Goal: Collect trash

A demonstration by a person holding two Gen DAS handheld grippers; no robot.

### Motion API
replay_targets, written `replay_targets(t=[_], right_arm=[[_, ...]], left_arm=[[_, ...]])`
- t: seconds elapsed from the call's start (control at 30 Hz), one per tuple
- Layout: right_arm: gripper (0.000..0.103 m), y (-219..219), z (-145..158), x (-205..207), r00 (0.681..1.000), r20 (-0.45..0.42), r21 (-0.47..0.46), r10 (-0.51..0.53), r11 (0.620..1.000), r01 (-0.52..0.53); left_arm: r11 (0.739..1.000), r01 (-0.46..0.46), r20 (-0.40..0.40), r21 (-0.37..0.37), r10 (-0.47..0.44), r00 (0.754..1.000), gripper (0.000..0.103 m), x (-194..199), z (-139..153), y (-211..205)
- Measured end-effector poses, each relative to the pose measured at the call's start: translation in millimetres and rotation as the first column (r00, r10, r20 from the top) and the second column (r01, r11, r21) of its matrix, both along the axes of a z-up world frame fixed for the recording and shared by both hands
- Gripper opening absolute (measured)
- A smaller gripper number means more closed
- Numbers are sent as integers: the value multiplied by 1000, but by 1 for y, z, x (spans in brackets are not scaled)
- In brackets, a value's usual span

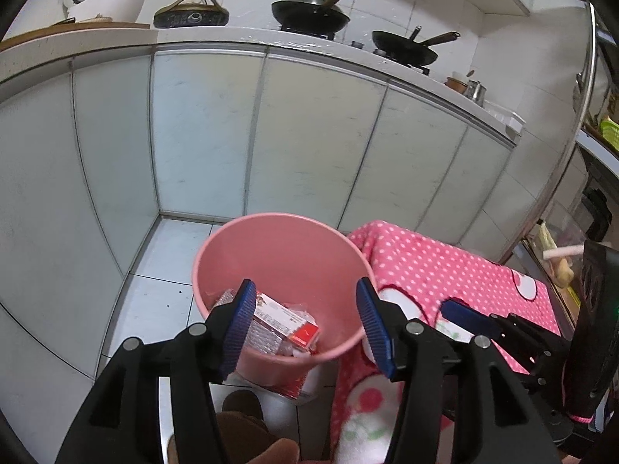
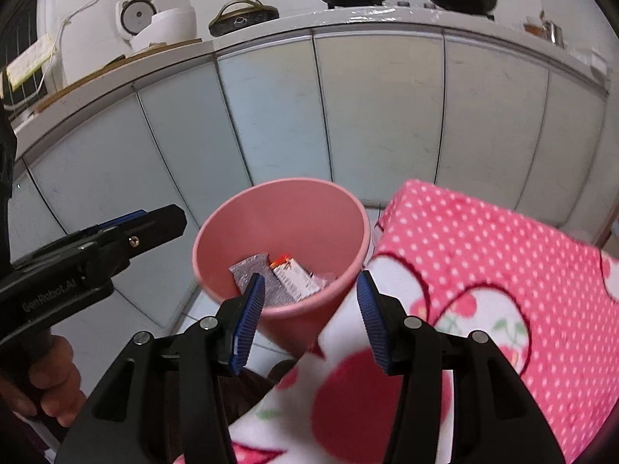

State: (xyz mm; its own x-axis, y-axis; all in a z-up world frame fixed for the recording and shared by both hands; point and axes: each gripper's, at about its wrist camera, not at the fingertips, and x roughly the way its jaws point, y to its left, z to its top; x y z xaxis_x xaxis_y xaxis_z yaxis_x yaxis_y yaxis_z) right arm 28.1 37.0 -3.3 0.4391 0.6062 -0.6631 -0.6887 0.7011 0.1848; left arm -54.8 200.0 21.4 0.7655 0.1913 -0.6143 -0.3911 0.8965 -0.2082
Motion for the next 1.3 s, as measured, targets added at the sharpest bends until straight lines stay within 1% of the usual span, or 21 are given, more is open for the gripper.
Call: replay_targets(t=[0.1,0.23,0.5,0.67,0.9,1.3], right_arm=[[50,-12,-5,-5,999,-44,7,1,1000,-1],[50,-24,-8,-15,999,-40,-1,-21,1000,21],[50,-47,-9,-33,998,-12,-22,-69,997,69],[50,-57,-5,-44,996,5,-14,-86,996,86],[50,-62,-2,-58,995,33,-26,-97,995,98],[50,-63,6,-76,993,71,-39,-94,994,97]], left_arm=[[1000,5,-7,13,-5,1000,53,-4,1,-14],[999,16,-25,29,-15,1000,53,-7,-1,-30],[998,22,-36,62,-19,999,53,-17,-2,-51],[998,29,-33,62,-27,999,52,-24,-1,-62],[996,35,-19,81,-34,999,52,-36,0,-73],[995,43,0,93,-43,999,51,-49,7,-76]])
